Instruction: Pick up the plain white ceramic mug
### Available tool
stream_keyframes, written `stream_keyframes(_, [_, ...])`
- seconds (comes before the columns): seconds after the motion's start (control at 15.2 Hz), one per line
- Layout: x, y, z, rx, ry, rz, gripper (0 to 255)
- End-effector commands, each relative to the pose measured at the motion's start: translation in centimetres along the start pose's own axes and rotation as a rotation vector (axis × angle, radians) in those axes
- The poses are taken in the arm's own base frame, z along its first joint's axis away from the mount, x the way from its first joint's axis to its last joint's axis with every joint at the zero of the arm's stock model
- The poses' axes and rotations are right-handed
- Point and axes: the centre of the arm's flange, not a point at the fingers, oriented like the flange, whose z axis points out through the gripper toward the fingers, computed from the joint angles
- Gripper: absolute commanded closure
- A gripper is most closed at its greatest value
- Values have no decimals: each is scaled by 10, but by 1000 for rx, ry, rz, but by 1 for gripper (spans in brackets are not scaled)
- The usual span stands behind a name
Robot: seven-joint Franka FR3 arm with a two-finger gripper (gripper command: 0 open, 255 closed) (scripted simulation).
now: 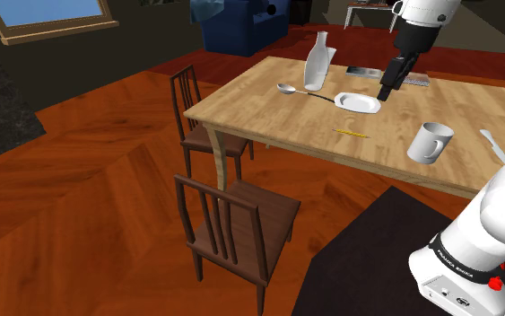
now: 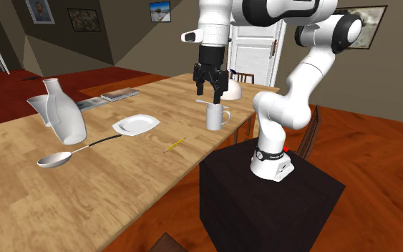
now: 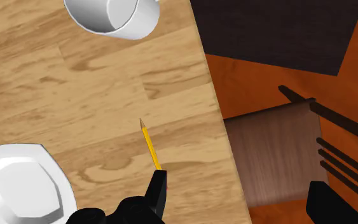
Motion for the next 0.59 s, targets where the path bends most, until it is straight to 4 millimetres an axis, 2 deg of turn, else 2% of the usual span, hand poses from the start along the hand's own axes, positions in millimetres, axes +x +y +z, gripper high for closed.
stream_keyframes(0.0, [0,0,0,0,0,0,0])
stream_keyframes(0.53, [-56,78,33,12,-62,24,0])
